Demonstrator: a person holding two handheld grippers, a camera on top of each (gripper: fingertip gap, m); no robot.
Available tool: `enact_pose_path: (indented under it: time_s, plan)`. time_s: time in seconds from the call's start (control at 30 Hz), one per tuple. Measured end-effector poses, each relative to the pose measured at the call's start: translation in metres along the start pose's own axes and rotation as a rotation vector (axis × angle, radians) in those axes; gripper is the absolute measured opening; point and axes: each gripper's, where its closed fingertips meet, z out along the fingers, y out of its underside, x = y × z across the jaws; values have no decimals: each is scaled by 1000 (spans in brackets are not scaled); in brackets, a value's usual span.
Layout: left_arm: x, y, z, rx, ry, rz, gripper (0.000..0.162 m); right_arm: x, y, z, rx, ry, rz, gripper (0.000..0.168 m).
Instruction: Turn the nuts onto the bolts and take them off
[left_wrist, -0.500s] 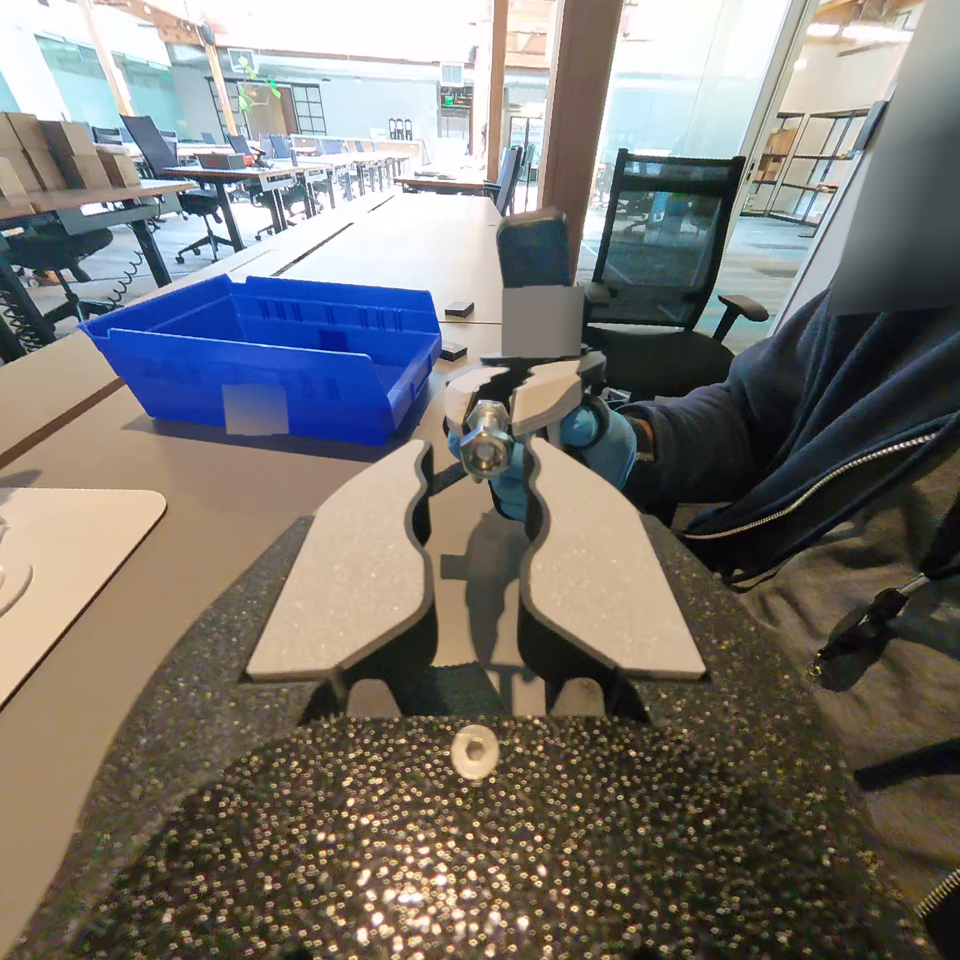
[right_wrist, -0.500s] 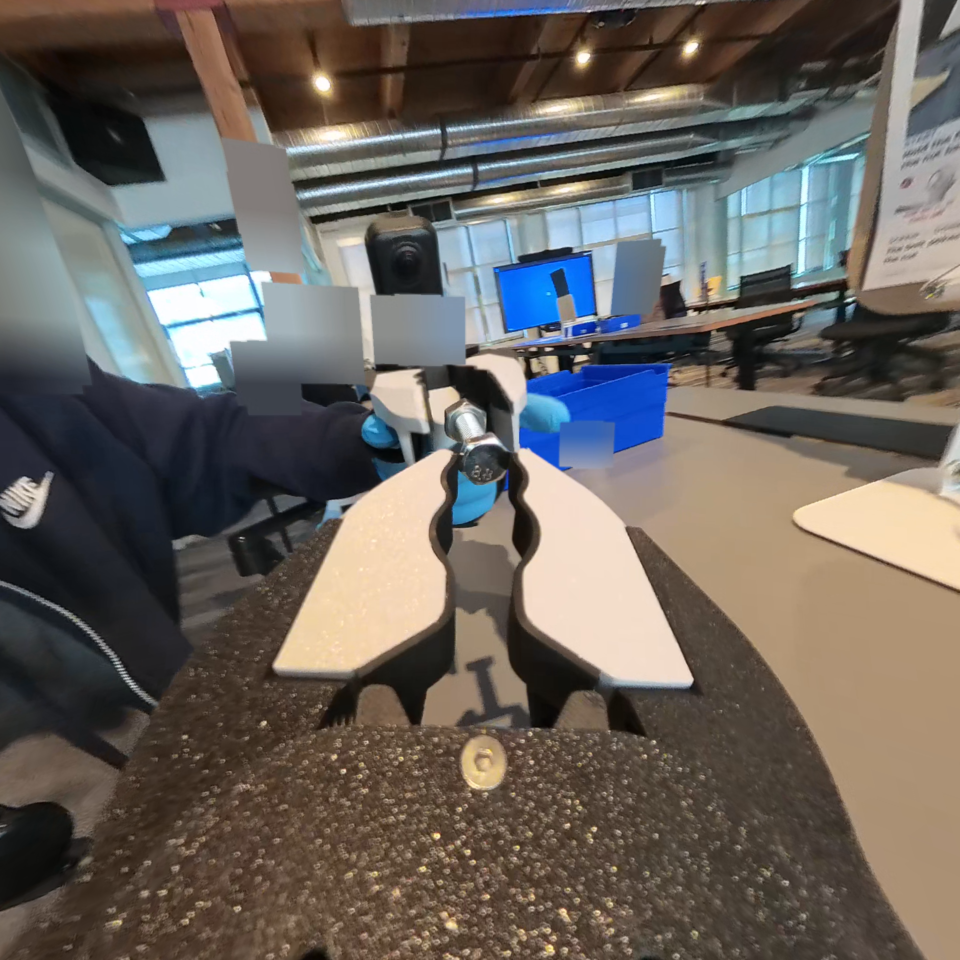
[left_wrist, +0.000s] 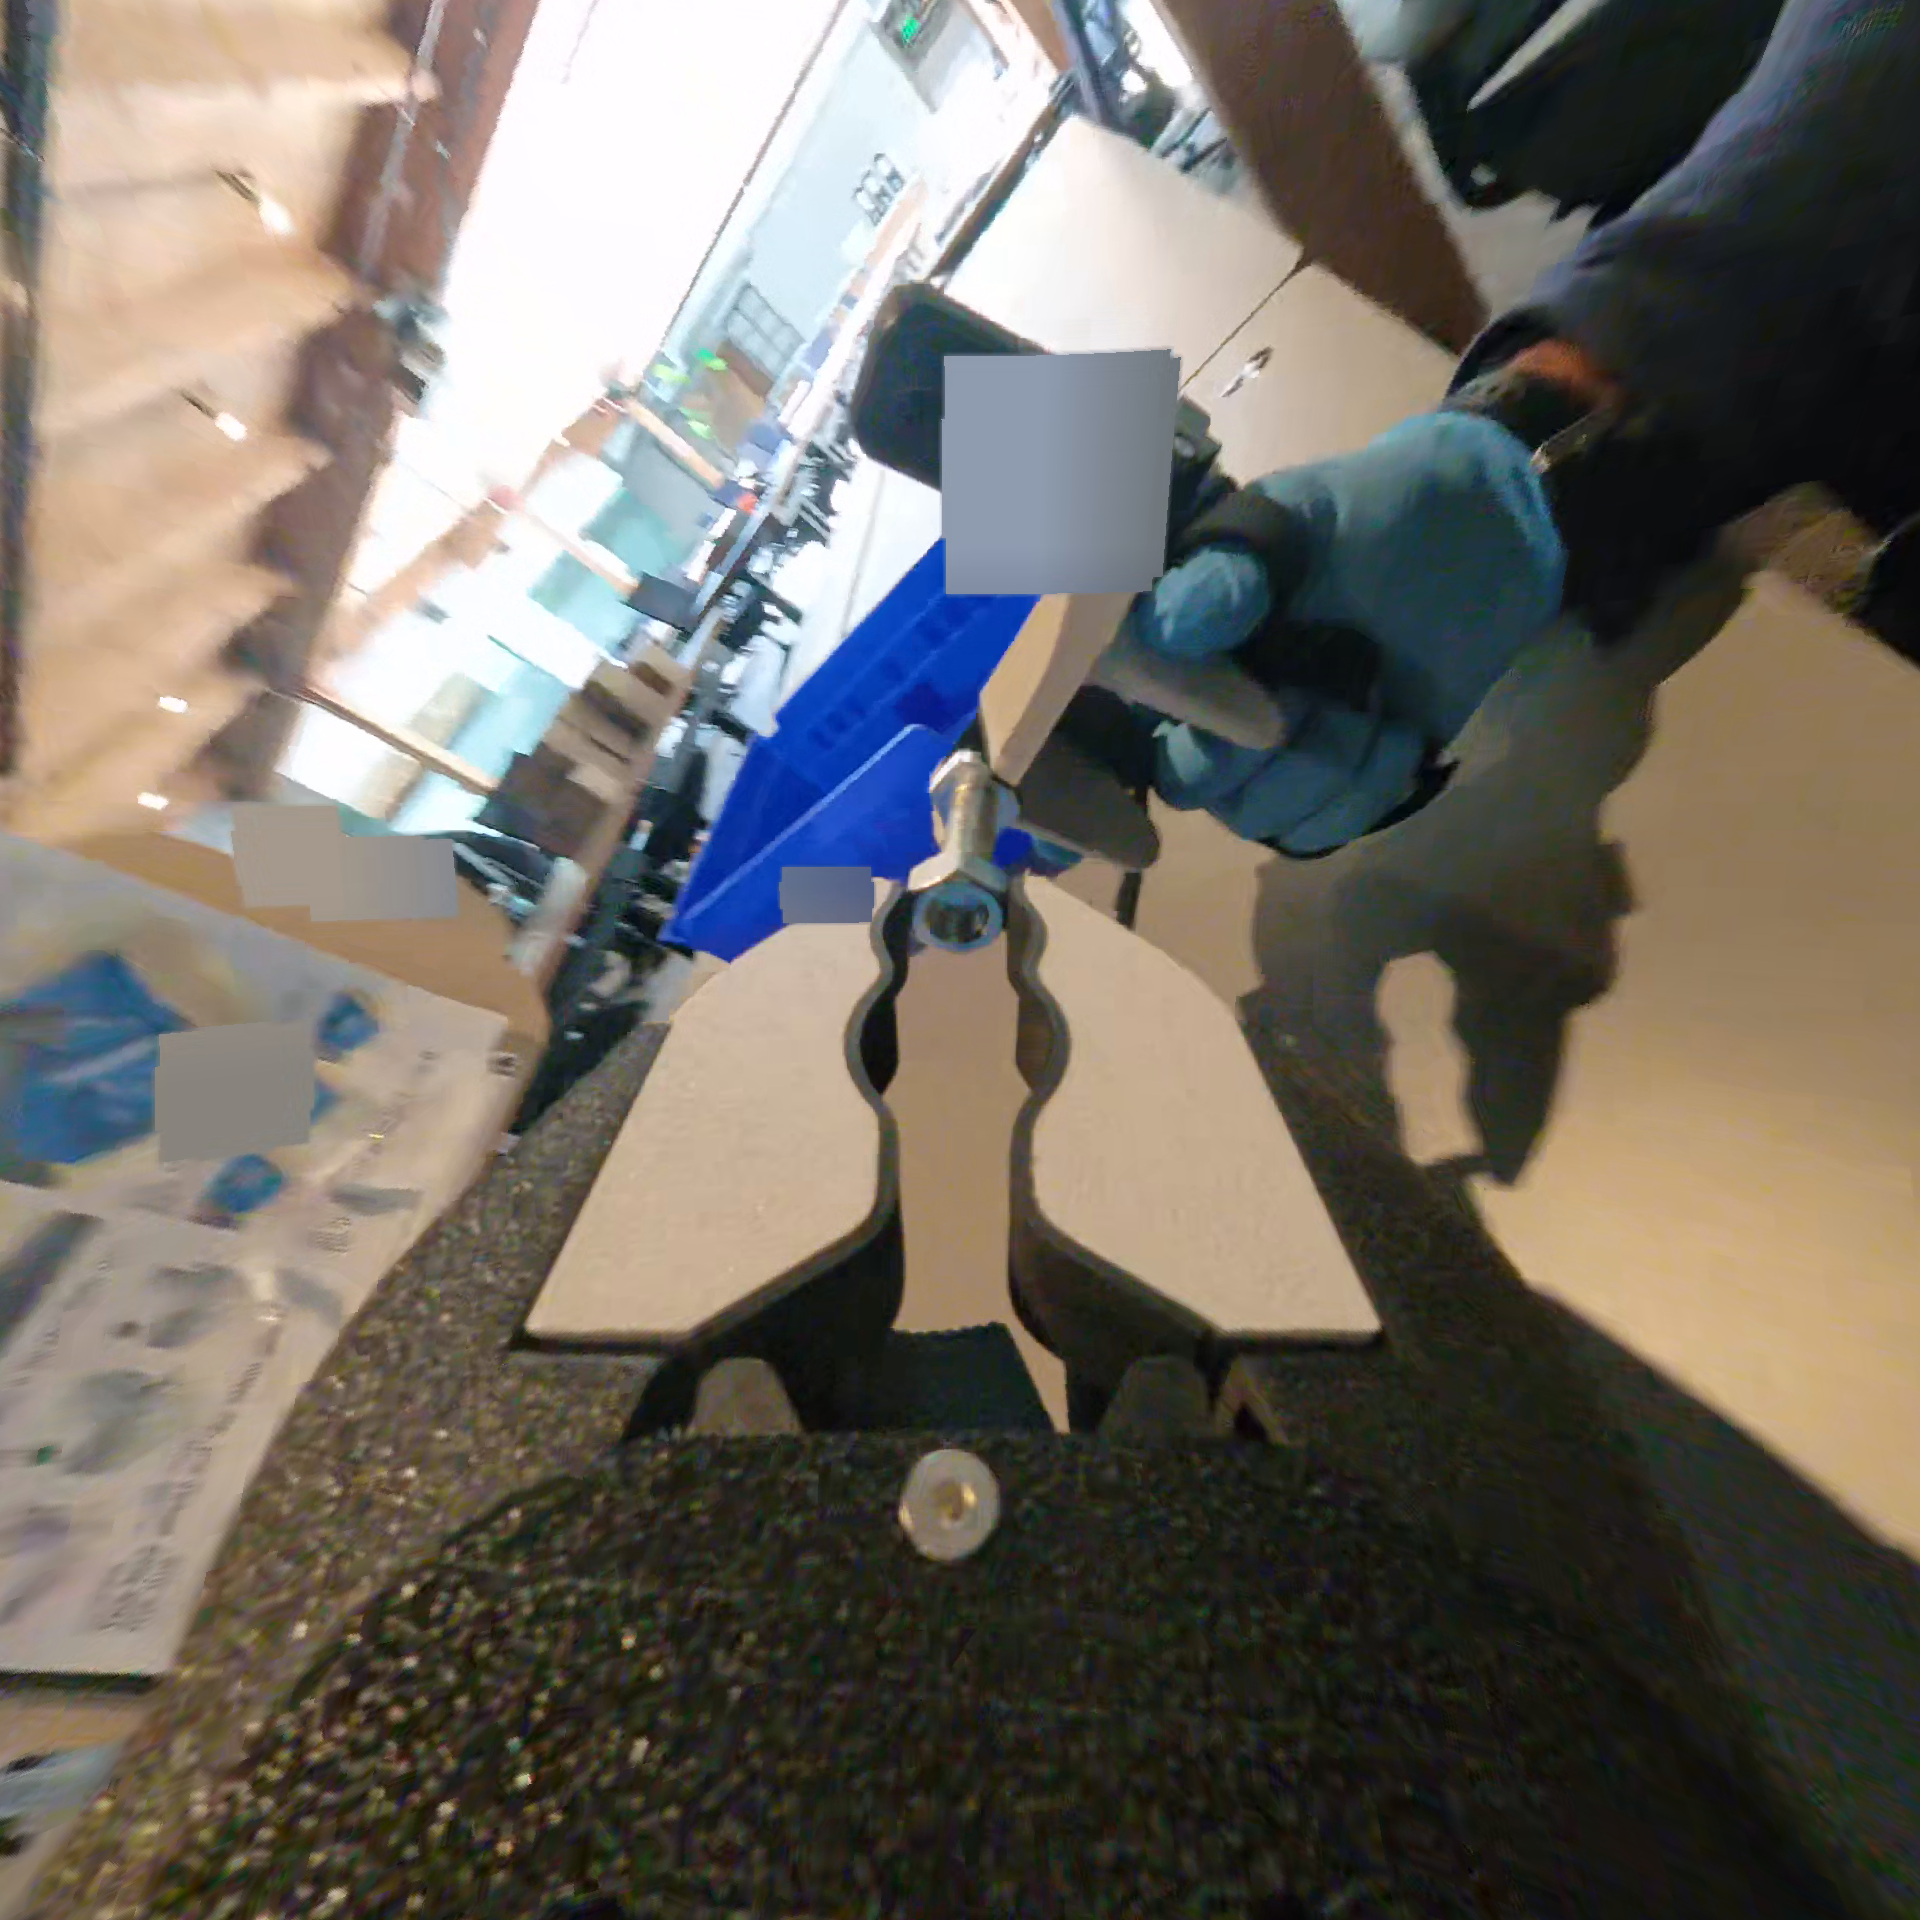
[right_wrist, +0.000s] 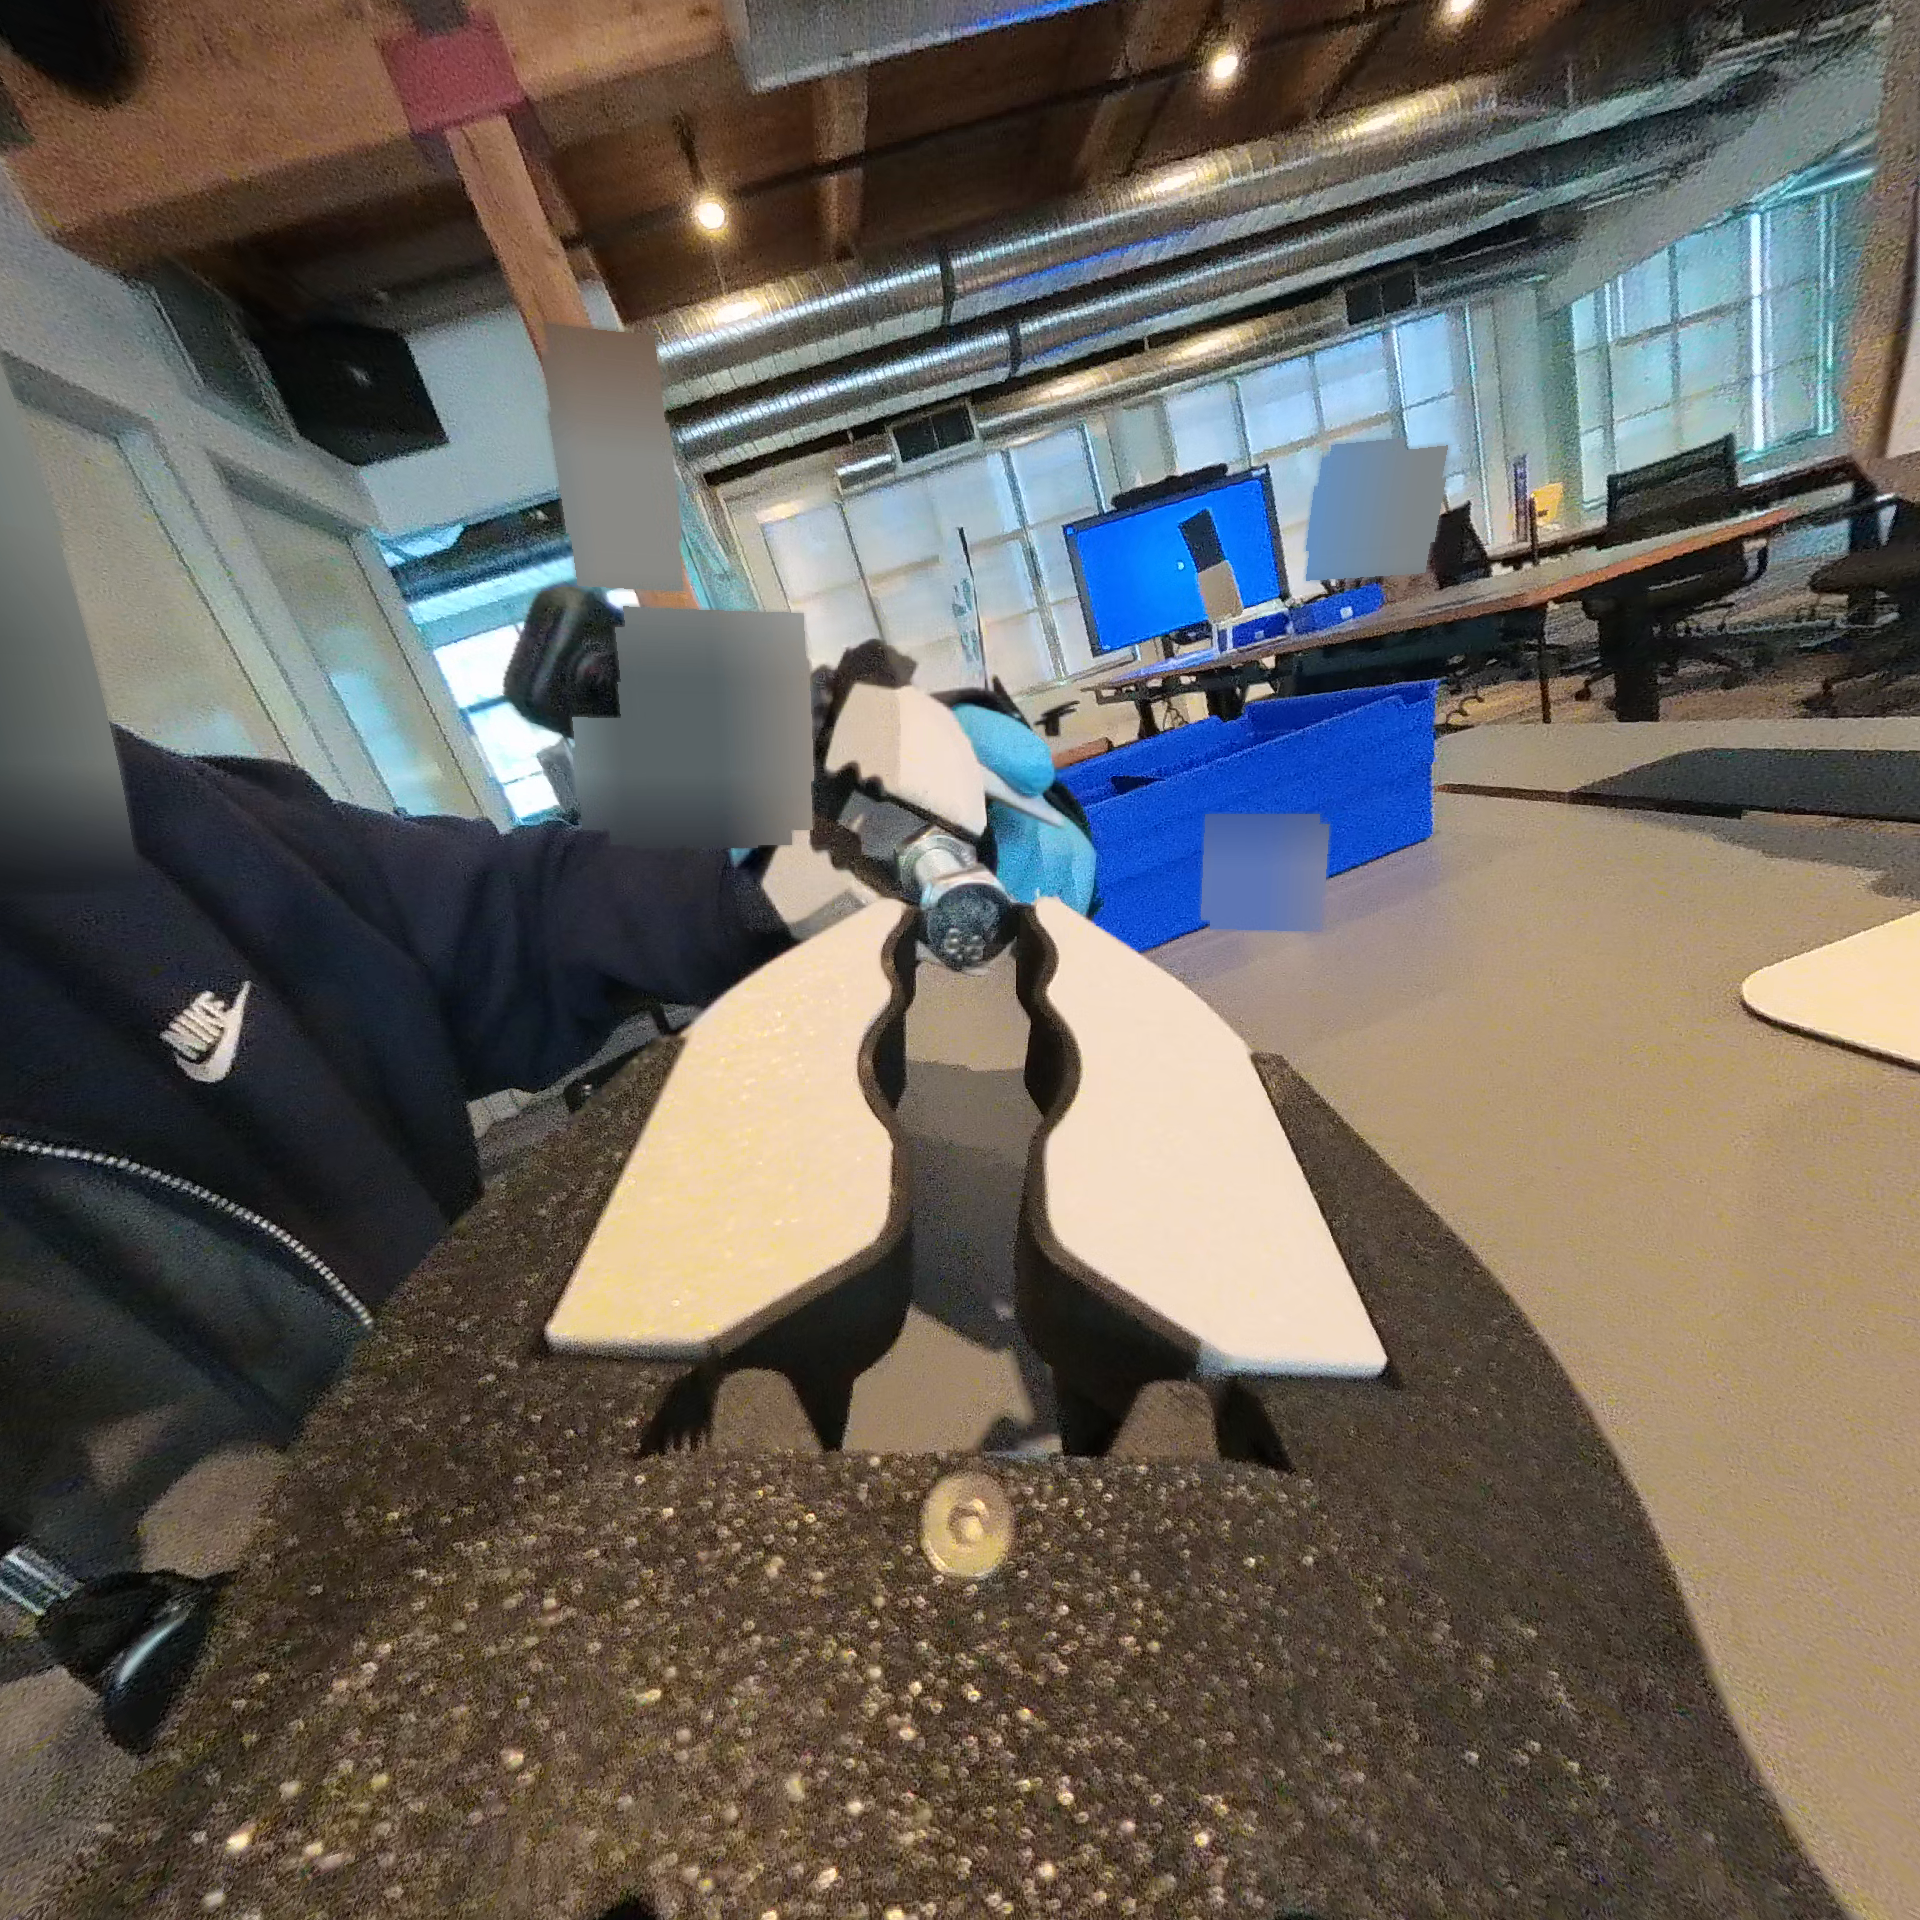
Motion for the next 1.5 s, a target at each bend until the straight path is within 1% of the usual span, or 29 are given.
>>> enact_pose_path:
  time_s: [0.03,0.1,0.13,0.23,0.37,0.43,0.5,0.57,0.63,0.7,0.73,0.83,0.97,1.0,1.03,1.1,1.13,1.2,1.33,1.37,1.5]
  plan:
    - [-1,-2,1,5,-21,19,18,-1,-2,-1,9,-5,1,18]
    - [-2,-7,1,41,-21,-25,20,-2,-3,-1,17,-6,-11,18]
    - [-2,-11,0,73,-6,-74,23,-2,-3,-1,18,-1,-18,18]
    - [-2,-19,-5,155,72,-277,26,-2,-7,-3,43,6,-29,18]
    - [-3,-14,-2,156,143,-557,29,-4,-12,-5,62,11,-60,18]
    - [-7,-13,-1,175,148,-653,29,-4,-11,-4,53,24,-85,18]
    - [-9,-13,-1,184,159,-708,31,-4,-11,-4,51,30,-100,18]
    - [-9,-14,-1,186,162,-714,31,-4,-11,-4,50,33,-105,18]
    - [-5,-12,1,155,172,-698,27,-5,-10,-3,42,36,-112,18]
    - [0,-8,3,109,175,-648,18,-5,-8,-2,28,40,-121,18]
    - [1,-7,3,98,167,-603,18,-5,-7,-1,23,42,-122,18]
    - [1,-5,2,62,110,-395,17,-5,-5,-1,16,34,-106,18]
    - [1,-1,1,-16,-17,57,17,-5,-3,0,9,22,-80,18]
    - [-1,-1,1,-22,-50,128,18,-5,-3,0,12,22,-76,18]
    - [-1,-3,1,-12,-61,140,19,-5,-4,0,18,18,-72,18]
    - [2,-8,2,31,-24,31,35,-5,-6,-1,28,17,-72,18]
    - [1,-10,1,59,-9,-41,37,-5,-6,-1,32,19,-74,18]
    - [-1,-15,-1,107,15,-167,37,-4,-7,-2,37,23,-75,18]
    - [-2,-15,-1,127,74,-385,32,-4,-8,-2,36,29,-87,18]
    - [-2,-13,0,122,85,-430,30,-4,-7,-2,35,31,-91,18]
    - [0,-8,3,107,123,-554,32,-5,-7,-1,29,33,-106,18]
